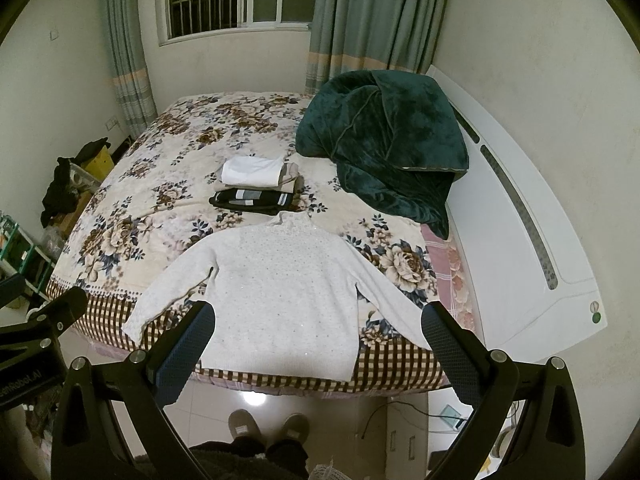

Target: Fold small clothes

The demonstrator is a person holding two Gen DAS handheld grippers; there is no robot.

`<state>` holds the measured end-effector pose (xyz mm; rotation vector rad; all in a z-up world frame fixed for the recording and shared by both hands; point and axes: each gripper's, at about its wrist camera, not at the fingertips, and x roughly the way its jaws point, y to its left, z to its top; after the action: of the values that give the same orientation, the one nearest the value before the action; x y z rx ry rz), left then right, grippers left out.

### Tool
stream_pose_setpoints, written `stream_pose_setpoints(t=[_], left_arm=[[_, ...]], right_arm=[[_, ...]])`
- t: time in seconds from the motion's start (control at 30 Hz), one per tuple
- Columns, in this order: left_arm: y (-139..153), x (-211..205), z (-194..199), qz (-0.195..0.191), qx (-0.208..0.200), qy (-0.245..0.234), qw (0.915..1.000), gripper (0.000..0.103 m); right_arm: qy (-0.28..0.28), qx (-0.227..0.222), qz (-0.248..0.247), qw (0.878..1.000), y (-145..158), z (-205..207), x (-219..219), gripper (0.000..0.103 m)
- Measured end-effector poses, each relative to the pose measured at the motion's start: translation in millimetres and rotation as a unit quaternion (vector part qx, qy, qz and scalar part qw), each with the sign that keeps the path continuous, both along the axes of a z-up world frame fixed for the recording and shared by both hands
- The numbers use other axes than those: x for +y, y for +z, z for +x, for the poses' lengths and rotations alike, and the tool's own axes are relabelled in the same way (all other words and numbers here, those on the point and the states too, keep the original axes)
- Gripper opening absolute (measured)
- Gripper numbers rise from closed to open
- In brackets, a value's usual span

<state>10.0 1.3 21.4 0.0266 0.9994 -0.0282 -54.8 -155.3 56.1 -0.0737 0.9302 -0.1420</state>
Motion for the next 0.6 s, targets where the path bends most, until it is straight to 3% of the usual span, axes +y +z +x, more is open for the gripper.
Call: stream_pose_setpoints(t=[0.47,0.6], left_arm=[[-2.7,1.8,-3.1,-0.002,0.001,-0.002,1.0,0.103],[-14.6,-3.3,14.7,0.017,-0.004,-0.012,0.9998,0.103]], right_arm=[[0.0,0.005,0.002,1.0,-0.6,9.5,4.1,0.103],[-0.013,0.017,0.015,1.0,-11.5,20.2,5.4,0.103]])
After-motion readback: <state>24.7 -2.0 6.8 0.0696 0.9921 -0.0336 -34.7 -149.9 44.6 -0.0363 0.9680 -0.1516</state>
